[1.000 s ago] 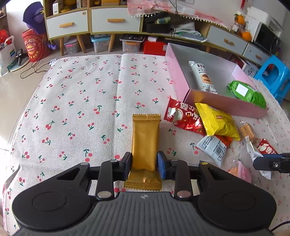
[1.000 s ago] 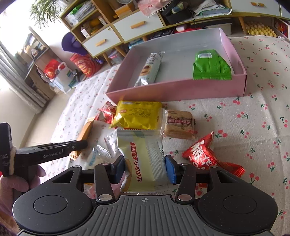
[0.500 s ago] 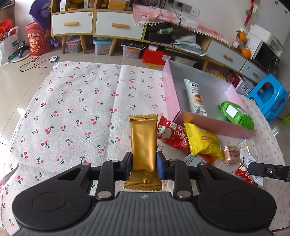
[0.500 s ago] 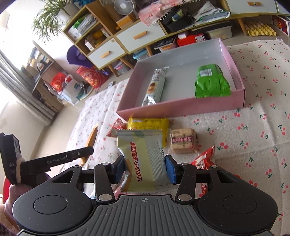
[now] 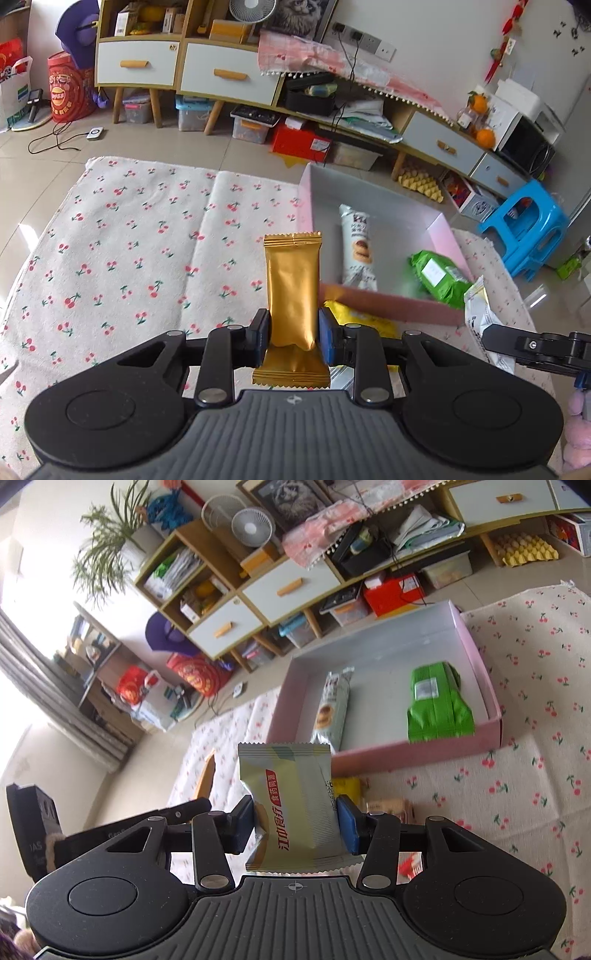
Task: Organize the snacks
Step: 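Lower both packets into the pink box and open both tools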
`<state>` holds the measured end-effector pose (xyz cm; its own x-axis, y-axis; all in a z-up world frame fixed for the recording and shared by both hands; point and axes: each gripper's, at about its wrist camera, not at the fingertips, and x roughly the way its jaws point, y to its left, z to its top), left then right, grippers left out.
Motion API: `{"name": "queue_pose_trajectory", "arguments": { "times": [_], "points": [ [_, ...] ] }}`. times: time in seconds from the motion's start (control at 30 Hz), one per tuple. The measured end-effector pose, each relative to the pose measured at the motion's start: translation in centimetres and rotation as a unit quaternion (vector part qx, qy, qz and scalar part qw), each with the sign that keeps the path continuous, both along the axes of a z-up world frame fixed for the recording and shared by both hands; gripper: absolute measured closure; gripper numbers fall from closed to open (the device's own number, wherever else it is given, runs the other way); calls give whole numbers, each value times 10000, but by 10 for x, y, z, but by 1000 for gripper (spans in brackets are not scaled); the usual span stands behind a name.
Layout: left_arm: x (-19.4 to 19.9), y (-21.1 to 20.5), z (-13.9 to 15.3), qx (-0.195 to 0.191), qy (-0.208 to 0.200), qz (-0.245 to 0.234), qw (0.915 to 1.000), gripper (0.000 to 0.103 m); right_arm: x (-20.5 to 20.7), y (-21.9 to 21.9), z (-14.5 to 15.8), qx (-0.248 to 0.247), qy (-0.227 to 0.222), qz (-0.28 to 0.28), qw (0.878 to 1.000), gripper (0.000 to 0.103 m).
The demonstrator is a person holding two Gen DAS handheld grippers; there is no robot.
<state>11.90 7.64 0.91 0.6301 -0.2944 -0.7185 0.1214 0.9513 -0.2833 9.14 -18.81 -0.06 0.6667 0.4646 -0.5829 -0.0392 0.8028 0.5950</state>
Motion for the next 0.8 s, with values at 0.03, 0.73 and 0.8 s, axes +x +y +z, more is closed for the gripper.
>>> {"name": "queue_pose_trajectory", "arguments": {
  "times": [0.03, 0.73, 0.8],
  "points": [
    [2, -2, 2, -34, -32, 2, 10000, 78, 2, -2, 1, 38, -19, -48, 10000, 57],
    [73, -91, -12, -770, 58, -438, 9961, 78, 82, -44, -4, -317, -35, -950, 9950, 57],
    [77, -101, -18, -741, 43, -598, 9954, 78, 93, -49, -8, -351, -47, -1031, 9940, 57]
  ]
}}
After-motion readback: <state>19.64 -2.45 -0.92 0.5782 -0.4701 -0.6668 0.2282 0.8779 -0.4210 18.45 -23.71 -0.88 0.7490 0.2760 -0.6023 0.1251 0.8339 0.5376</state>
